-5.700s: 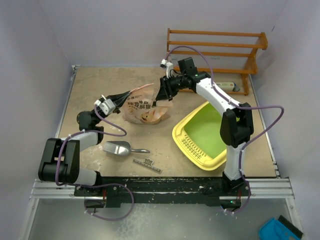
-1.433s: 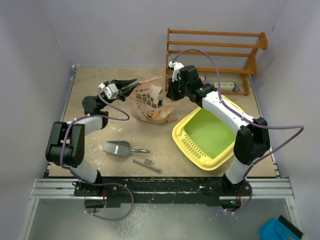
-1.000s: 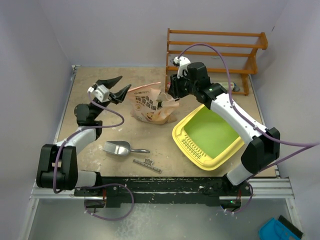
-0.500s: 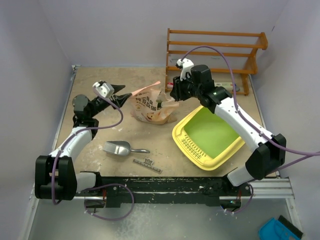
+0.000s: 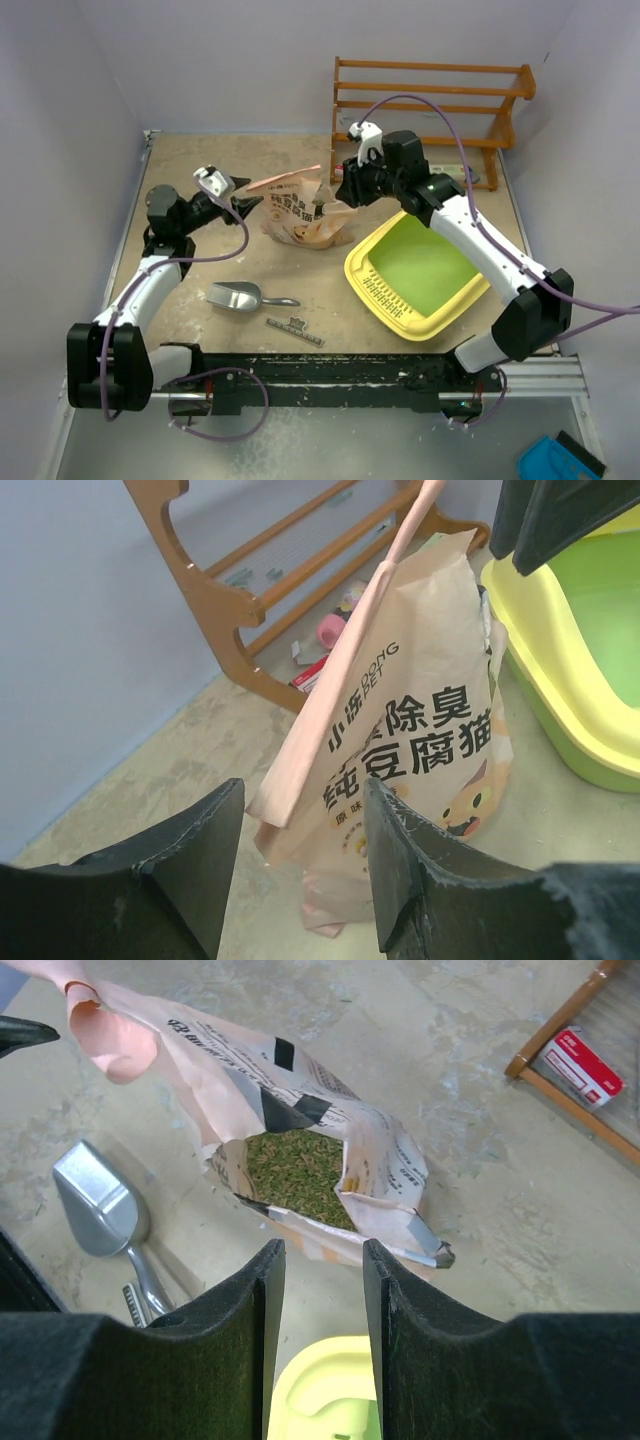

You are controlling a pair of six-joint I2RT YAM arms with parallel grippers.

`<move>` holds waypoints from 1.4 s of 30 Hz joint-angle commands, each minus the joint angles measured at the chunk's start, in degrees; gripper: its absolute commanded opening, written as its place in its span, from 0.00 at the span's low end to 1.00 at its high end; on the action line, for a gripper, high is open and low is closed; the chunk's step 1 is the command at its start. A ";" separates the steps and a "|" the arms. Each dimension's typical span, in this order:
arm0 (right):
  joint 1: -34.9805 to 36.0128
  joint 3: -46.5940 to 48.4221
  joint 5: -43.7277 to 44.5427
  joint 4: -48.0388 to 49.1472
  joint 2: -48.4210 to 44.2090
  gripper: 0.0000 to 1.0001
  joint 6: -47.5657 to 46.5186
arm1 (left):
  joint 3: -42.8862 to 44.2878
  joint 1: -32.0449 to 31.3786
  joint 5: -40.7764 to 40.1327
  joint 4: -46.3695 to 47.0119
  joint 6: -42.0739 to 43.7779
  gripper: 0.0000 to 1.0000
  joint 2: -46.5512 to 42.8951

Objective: Fill the litter box with clean litter

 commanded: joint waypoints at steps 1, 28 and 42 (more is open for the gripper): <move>-0.25 2.95 -5.24 1.17 2.88 0.39 -0.08 | 2.29 0.50 -0.28 -1.36 3.08 0.55 -3.09; 0.09 10.90 -9.44 -0.10 10.39 0.27 1.37 | 3.73 0.42 6.74 25.71 -7.19 0.13 15.62; 0.15 11.89 -8.81 -2.12 16.05 0.28 2.13 | 1.60 0.43 7.23 31.03 -9.48 0.00 15.60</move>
